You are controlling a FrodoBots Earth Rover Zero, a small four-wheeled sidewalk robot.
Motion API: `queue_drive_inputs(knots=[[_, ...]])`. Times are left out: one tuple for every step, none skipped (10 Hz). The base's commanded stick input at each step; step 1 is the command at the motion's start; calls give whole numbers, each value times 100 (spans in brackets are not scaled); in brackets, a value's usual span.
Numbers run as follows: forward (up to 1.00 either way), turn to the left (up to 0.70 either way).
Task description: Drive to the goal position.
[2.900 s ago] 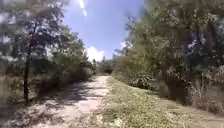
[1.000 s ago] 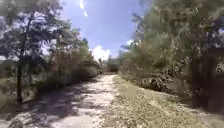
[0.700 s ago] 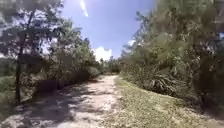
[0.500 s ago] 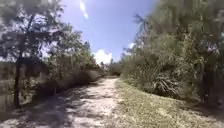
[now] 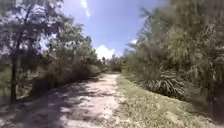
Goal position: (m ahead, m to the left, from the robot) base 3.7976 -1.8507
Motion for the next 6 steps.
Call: queue_drive_inputs(knots=[[50,0],[50,0],[50,0],[50,0],[50,0],[50,0]])
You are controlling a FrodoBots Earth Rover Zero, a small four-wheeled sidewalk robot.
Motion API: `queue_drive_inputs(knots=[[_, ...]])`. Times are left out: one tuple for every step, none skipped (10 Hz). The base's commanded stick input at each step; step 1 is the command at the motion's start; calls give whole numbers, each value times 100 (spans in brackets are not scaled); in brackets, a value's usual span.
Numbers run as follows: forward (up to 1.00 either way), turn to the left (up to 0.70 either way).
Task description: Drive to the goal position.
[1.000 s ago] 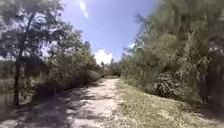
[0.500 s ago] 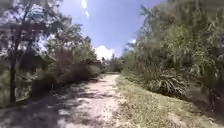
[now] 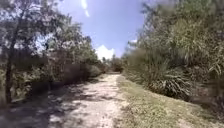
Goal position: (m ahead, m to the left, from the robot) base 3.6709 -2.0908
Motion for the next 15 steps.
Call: queue_drive_inputs(knots=[[50,0],[50,0],[50,0],[50,0],[50,0],[50,0],[50,0],[50,0],[50,0],[50,0],[50,0],[50,0],[50,0],[50,0],[50,0]])
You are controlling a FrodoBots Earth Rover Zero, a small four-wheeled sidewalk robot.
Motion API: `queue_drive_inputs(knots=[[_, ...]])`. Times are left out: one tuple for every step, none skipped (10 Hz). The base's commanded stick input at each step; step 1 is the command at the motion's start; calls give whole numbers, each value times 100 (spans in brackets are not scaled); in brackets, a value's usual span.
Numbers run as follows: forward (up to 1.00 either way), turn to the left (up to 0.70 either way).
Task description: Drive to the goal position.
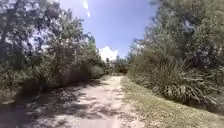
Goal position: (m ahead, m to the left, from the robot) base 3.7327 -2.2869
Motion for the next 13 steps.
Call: queue_drive_inputs(knots=[[50,0],[50,0],[50,0],[50,0],[50,0],[50,0],[50,0],[50,0],[50,0],[50,0],[50,0],[50,0],[50,0]])
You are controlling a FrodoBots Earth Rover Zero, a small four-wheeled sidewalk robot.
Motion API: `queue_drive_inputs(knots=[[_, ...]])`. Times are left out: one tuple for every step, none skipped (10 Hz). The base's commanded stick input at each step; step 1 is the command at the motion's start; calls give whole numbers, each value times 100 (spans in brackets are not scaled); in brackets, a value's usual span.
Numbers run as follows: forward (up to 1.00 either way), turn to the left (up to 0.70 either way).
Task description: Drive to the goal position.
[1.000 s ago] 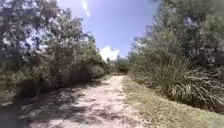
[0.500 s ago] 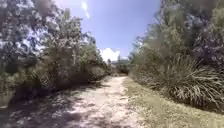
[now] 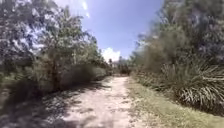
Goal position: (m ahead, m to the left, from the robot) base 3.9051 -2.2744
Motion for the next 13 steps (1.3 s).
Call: queue_drive_inputs(knots=[[50,0],[50,0],[50,0],[50,0],[50,0],[50,0],[50,0],[50,0],[50,0],[50,0],[50,0],[50,0],[50,0]])
